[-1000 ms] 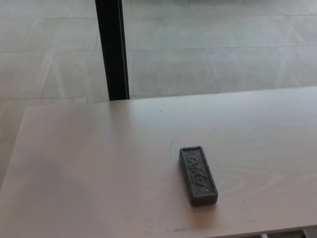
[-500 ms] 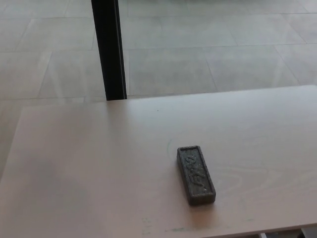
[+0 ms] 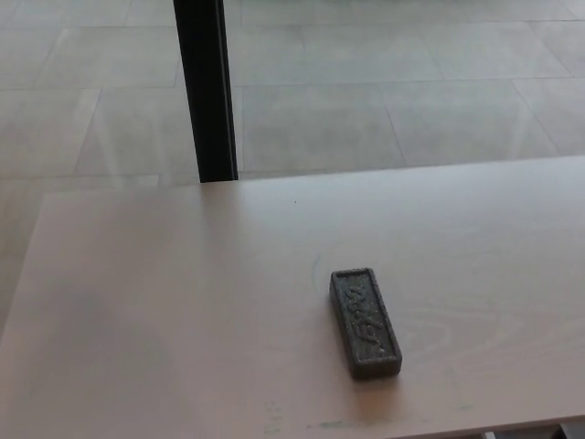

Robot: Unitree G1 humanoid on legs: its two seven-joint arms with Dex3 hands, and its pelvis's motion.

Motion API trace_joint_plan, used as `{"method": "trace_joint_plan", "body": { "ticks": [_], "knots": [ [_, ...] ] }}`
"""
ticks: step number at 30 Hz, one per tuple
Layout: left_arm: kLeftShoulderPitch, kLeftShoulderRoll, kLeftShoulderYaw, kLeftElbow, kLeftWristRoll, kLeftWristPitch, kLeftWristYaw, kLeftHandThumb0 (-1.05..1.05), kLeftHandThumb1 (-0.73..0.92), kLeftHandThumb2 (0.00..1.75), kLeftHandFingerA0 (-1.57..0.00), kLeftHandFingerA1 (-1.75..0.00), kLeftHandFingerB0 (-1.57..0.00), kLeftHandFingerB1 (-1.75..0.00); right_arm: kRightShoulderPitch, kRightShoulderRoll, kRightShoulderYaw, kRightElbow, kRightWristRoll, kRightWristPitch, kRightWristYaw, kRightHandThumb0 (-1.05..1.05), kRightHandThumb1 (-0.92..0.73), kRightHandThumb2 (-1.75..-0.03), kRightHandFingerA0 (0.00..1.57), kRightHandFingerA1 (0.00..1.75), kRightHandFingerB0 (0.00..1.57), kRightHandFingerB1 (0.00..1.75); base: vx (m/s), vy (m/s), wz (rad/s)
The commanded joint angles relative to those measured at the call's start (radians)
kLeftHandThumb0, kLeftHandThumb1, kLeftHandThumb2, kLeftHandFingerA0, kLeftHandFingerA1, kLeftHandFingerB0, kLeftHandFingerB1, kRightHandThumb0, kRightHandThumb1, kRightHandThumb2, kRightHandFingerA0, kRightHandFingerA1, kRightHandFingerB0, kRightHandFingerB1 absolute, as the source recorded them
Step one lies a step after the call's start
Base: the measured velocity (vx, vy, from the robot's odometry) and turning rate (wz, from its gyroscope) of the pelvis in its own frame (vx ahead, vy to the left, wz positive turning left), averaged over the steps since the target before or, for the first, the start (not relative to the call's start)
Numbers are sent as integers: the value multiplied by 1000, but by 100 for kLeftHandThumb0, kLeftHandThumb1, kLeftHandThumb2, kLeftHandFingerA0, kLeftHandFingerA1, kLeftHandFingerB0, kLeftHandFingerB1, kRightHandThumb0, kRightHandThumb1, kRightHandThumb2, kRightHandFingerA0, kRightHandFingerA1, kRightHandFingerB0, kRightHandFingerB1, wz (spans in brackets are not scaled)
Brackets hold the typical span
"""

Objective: The robot uses its right hand to hold the eraser kept in the middle of the desk and use it to wipe the desk by swiping its surface twice

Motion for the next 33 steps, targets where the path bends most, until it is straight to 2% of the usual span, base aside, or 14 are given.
{"method": "trace_joint_plan", "body": {
  "ticks": [1, 3, 4, 5, 7, 8, 9, 10, 11, 16, 17, 24, 27, 33],
  "knots": [
    [-2, 14, -4, 18, -13, -13, -1, -25, 49, 54, -78, -75, -70, -62, -92, 124, 286, -357, 33, 279, 20, -23, -72, -62, 92, 66, 60, 44, 0, 0, 0],
    [-4, 15, -7, 23, -8, -17, 2, -24, 49, 54, -80, -76, -71, -62, -99, 144, 320, -365, 27, 294, 27, -21, -68, -61, 96, 67, 68, 46, 0, 0, 0],
    [-5, 18, -5, 29, -13, -26, -13, -24, 50, 54, -77, -75, -70, -62, -98, 175, 407, -393, -9, 303, 51, -22, -68, -60, 100, 85, 86, 53, 0, 0, 0],
    [-5, 18, -5, 30, -13, -27, -14, -24, 50, 54, -77, -75, -70, -62, -96, 177, 416, -401, -11, 307, 50, -22, -68, -60, 100, 85, 86, 53, 0, 0, 0],
    [-1, 16, -6, 25, -14, -35, -23, -24, 51, 54, -79, -76, -69, -63, -88, 254, 529, -455, -27, 350, 35, -24, -70, -75, 96, 129, 91, 67, 0, 0, 0],
    [0, 16, -6, 25, -14, -35, -23, -24, 51, 54, -79, -76, -69, -63, -87, 256, 534, -461, -27, 357, 31, -24, -70, -75, 96, 129, 91, 67, 0, 0, 0],
    [0, 18, -9, 22, -10, -36, -22, -26, 51, 55, -81, -77, -72, -63, -86, 284, 575, -439, -46, 338, 45, -25, -70, -79, 88, 162, 81, 93, 0, 0, 0],
    [0, 19, -10, 22, -9, -37, -22, -26, 51, 55, -81, -77, -72, -63, -85, 295, 594, -432, -54, 333, 49, -25, -70, -79, 88, 162, 81, 93, 0, 0, 0],
    [0, 18, -11, 20, -8, -36, -21, -25, 52, 55, -80, -76, -70, -62, -87, 315, 618, -405, -73, 320, 49, -27, -69, -90, 90, 175, 69, 140, 0, 0, 0],
    [-3, 19, -9, 12, -12, -25, -17, -24, 52, 55, -75, -72, -68, -61, -104, 400, 692, -286, -132, 275, 25, -28, -59, -106, 103, 175, 77, 154, 0, 0, 0],
    [-5, 19, -9, 17, -13, -27, -17, -25, 52, 55, -77, -74, -70, -63, -107, 410, 699, -272, -143, 280, 13, -28, -56, -107, 108, 175, 69, 172, 0, 0, 0],
    [-9, 20, -14, 30, -15, -35, -11, -27, 52, 55, -81, -76, -70, -62, -121, 479, 731, -129, -219, 246, -23, -32, -56, -108, 107, 175, 71, 175, 0, 0, 0],
    [-19, 24, -21, 51, -11, -40, -21, -26, 53, 55, -79, -74, -70, -63, -124, 509, 740, -38, -242, 201, -11, -31, -53, -116, 104, 175, 84, 167, 0, 0, 0],
    [-13, 20, -22, 49, -20, -48, -26, -28, 53, 55, -79, -75, -70, -63, -132, 541, 786, 56, -325, 156, -13, -32, -55, -114, 102, 175, 83, 165, 0, 0, 0]
  ]
}}
